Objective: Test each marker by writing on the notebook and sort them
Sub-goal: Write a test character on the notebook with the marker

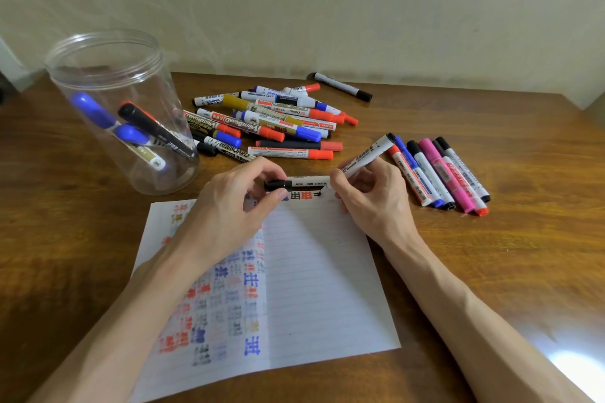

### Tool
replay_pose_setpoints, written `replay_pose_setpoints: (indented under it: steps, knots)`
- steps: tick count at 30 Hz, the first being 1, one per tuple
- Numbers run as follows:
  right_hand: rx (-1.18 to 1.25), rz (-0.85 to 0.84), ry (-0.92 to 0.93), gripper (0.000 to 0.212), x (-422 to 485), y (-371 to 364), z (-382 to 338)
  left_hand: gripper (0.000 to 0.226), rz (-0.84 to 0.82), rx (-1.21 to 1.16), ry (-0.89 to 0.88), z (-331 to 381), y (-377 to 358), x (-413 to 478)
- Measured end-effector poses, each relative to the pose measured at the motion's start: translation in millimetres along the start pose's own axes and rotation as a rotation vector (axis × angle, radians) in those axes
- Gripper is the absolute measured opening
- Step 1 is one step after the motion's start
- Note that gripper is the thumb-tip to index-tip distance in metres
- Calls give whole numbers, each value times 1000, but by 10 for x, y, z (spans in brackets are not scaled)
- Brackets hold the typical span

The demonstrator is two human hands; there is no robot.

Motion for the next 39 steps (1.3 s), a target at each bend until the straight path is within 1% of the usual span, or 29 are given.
replay_pose_setpoints:
  steps: [3,7,15,19,21,25,28,32,39]
  knots:
    - [9,13,-15,13,3,20,9,17,6,1,-7,18,9,-2]
    - [105,26,-67,9,-5,25,35,17,0,-11,-7,19,4,1]
    - [46,-52,26,9,2,-46,-35,18,0,-9,-17,21,3,0]
    - [-37,43,21,12,-8,29,-39,19,0,-8,-23,19,9,-3]
    - [-45,64,10,12,-8,55,-33,19,-3,-7,-20,16,5,-2]
    - [71,76,-34,9,-5,73,4,19,-6,-4,-20,24,3,0]
    - [103,46,-40,8,0,38,1,20,-9,0,-14,22,0,-1]
    - [87,4,-24,10,8,-11,2,20,-9,-6,-7,16,1,-2]
    - [73,-12,-15,11,14,-21,-4,19,-6,-9,-5,16,0,-5]
Point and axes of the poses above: each hand's wrist, its own x-axis towards the middle knuckle, its own y-axis out of the back of the hand, z = x × y, the point moved 7 cm from there along x, towards the middle knuckle, and after that the axes turned 6 degrees about y, right-handed, at the moved point
